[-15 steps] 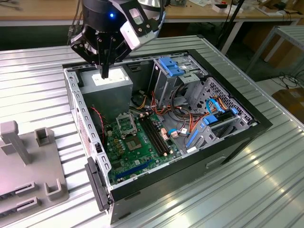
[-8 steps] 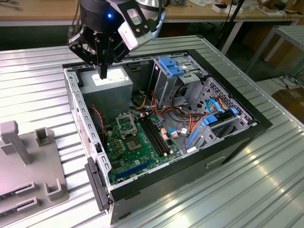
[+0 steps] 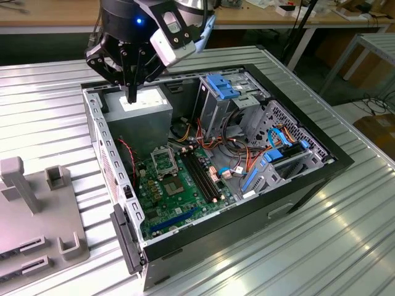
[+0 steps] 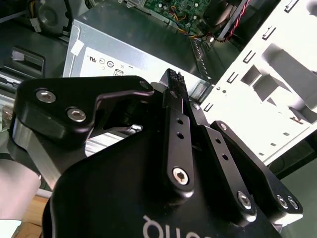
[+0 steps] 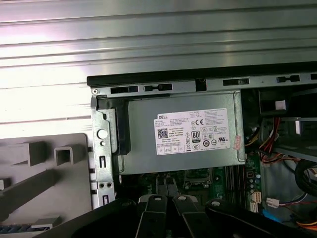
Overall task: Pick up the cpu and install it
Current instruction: 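Reach for the cpu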
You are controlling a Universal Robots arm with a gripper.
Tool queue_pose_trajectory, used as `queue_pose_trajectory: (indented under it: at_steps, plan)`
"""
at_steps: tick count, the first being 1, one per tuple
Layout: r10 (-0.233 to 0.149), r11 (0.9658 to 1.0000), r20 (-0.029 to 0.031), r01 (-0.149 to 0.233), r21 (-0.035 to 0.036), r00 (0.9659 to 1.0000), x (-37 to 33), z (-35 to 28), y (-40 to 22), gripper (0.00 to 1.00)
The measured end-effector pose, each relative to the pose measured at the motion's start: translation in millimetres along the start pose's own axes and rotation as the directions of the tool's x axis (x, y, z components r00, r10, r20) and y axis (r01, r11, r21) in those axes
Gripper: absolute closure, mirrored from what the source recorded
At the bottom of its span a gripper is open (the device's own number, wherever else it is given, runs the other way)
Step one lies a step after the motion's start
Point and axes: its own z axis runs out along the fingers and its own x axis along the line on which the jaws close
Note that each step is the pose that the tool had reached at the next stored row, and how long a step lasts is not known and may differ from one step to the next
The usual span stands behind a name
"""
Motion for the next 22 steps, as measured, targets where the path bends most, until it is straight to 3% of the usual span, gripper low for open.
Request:
queue_pose_trajectory:
  at_steps: [22]
  plan:
    - [0.000, 1.0000, -0.0003, 0.000, 0.0001, 1.0000, 16.2, 1.5, -1.3, 0.89]
